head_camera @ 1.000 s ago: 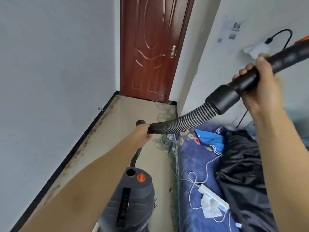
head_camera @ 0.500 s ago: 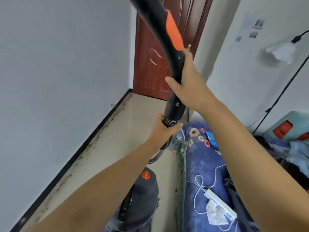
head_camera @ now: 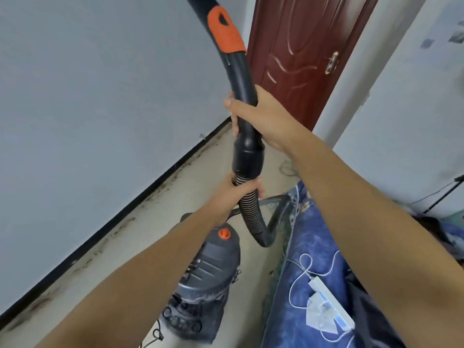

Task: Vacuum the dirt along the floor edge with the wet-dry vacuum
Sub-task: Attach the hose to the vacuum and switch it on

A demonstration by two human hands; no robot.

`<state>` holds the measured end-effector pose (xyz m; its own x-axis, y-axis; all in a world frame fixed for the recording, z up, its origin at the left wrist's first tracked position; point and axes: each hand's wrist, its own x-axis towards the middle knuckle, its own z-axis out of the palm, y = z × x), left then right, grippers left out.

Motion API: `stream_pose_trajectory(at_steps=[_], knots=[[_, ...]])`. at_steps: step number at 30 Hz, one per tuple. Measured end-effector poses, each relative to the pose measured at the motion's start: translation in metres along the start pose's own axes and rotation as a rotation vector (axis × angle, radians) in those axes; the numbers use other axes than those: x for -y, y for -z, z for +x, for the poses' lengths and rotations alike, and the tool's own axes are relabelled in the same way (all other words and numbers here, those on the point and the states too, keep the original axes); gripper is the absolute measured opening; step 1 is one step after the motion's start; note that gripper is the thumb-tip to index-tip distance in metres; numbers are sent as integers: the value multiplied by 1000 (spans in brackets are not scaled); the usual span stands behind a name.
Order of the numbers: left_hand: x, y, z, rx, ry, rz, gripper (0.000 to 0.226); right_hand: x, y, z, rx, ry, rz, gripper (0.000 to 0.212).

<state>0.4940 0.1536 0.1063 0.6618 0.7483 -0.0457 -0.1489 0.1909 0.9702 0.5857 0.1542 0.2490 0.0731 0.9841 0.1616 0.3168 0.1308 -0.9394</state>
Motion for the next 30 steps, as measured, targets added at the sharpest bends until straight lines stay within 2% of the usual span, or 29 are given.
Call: stream_pose_trajectory(at_steps=[2,4,6,8,11,16,20,22,24,27,30], knots=[[12,5,-11,-119,15,4,16,-16,-9,-1,-114,-67,20,30],[21,2,-21,-243,-22,150,25,-25,-23,0,-167,-173,-115,36],[30,-7,-32,-337,-73,155,29,-31,-38,2,-104,-226,-248,46],[38,-12,-41,-392,-94,4,30,-34,-50,1,1,-240,-258,50],[48,-6,-59,-404,-73,-101,28,-49,-64,-2,105,-275,-100,51],[71,41,-103,-528,17,-50,42,-88,-100,-10,194,-380,203,49],[79,89,-140,-556,69,-28,36,-107,-141,-16,358,-437,340,32],[83,110,-158,-589,99,-100,29,-113,-156,-18,455,-427,242,33],[92,128,-174,-658,152,-207,21,-123,-161,-18,480,-428,147,30],[111,148,-189,-778,221,-312,21,-154,-155,-19,417,-461,46,20],[134,153,-194,-847,274,-358,21,-208,-146,-23,348,-516,-173,18]])
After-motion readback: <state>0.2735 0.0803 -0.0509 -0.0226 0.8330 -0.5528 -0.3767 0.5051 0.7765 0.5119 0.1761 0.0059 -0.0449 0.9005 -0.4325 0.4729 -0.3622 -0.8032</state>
